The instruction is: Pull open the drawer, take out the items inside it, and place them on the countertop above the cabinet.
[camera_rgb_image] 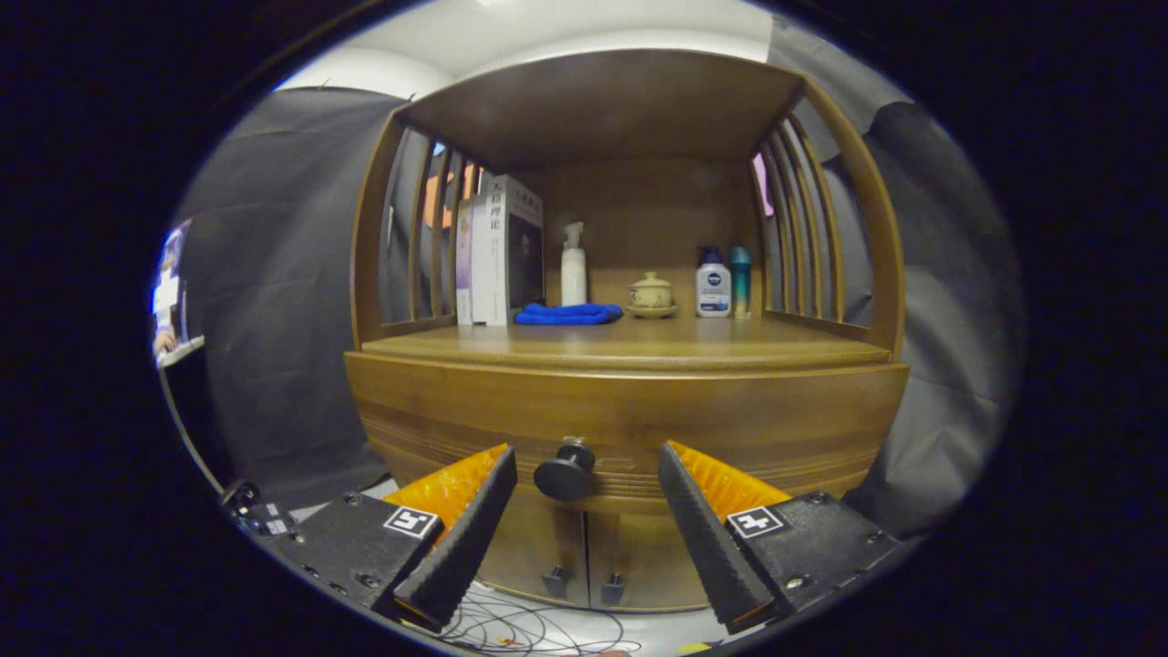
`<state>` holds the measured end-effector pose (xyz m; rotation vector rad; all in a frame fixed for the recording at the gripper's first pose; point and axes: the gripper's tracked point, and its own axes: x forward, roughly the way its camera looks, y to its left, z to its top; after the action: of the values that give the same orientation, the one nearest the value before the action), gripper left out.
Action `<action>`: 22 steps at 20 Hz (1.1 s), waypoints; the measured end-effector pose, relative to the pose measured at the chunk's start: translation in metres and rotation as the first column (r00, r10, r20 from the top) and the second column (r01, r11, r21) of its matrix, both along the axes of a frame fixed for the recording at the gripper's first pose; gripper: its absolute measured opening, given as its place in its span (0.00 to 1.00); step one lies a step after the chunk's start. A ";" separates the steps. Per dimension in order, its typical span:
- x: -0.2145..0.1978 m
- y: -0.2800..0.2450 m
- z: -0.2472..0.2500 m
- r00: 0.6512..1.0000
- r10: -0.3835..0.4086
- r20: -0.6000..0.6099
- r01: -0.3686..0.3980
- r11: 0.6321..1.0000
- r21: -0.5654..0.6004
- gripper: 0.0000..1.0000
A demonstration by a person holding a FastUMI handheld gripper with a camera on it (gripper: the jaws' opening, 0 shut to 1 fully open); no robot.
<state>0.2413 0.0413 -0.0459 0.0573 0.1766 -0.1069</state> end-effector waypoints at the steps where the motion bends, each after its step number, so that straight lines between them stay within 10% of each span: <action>1: 0.002 0.003 -0.003 1.000 -0.003 -0.009 0.003 1.000 -0.015 1.00; 8: 0.027 0.015 -0.017 0.998 -0.006 -0.059 0.003 0.998 -0.058 0.85; 13: 0.033 0.009 -0.025 0.995 -0.061 -0.074 0.058 0.997 -0.045 0.49; 22: 0.030 0.010 -0.028 0.991 -0.083 -0.101 0.078 0.996 -0.050 0.39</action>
<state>0.2716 0.0509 -0.0739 0.0129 0.2752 -0.1947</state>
